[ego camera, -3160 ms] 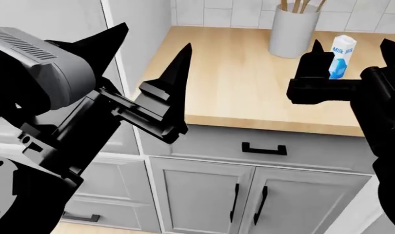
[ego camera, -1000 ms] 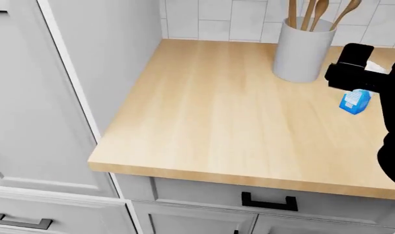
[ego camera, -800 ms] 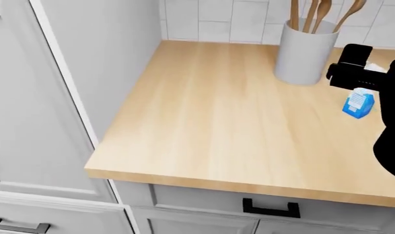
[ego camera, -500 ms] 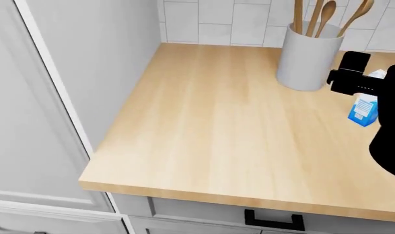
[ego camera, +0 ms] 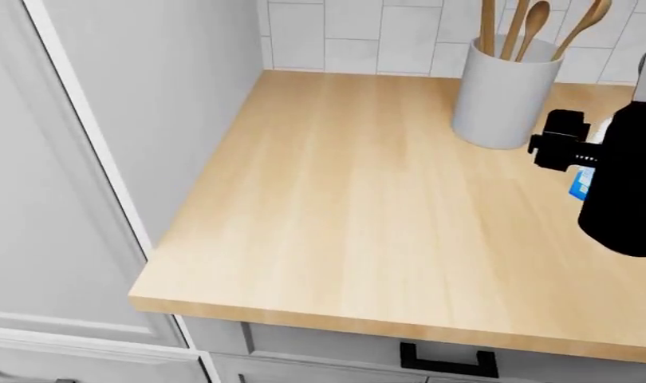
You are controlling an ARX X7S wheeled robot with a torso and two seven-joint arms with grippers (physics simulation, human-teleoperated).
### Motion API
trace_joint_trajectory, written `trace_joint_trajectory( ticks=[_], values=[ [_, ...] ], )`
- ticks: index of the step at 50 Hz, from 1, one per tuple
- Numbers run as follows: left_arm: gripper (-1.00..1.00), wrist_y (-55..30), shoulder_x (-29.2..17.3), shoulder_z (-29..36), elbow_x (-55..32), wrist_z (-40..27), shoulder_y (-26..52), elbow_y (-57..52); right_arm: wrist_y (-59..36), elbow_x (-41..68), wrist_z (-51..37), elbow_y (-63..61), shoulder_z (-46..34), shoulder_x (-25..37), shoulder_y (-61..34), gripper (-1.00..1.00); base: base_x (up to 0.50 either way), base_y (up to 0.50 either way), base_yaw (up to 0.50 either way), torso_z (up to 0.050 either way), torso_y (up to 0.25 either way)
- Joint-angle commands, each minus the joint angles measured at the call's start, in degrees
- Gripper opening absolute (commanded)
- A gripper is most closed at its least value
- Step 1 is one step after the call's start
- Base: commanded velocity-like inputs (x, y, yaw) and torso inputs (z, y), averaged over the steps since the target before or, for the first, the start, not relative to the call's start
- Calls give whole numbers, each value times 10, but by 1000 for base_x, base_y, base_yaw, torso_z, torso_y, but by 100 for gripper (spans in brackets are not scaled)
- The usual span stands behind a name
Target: Move the drinks to the dining counter.
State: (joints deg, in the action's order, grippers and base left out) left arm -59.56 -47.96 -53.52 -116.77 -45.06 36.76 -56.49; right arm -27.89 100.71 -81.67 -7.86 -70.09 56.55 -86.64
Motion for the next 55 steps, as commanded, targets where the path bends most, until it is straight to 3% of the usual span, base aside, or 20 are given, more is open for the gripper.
trace_joint_trajectory(
  ticks=[1,21,33,53,54,55],
  values=[
    [100,-7,4,6,6,1,1,1,1,-1,43,85,-13,-22,22,100,0,0,0,0,0],
    [100,-23,14,11,16,2,-4,-3,-19,-74,168,270,-45,-115,-8,100,0,0,0,0,0],
    [100,-34,18,-2,16,6,-13,-4,-15,-103,209,409,-65,-166,-1,100,0,0,0,0,0],
    [100,-46,28,7,29,12,-10,-1,-2,-99,254,537,-61,-209,21,100,0,0,0,0,0],
    [100,-49,30,7,32,14,-10,-1,2,-97,249,528,-58,-204,23,-100,0,0,0,0,0],
    [100,-49,31,8,33,14,-10,-1,3,-96,247,524,-57,-202,24,-100,0,0,0,0,0]
  ],
)
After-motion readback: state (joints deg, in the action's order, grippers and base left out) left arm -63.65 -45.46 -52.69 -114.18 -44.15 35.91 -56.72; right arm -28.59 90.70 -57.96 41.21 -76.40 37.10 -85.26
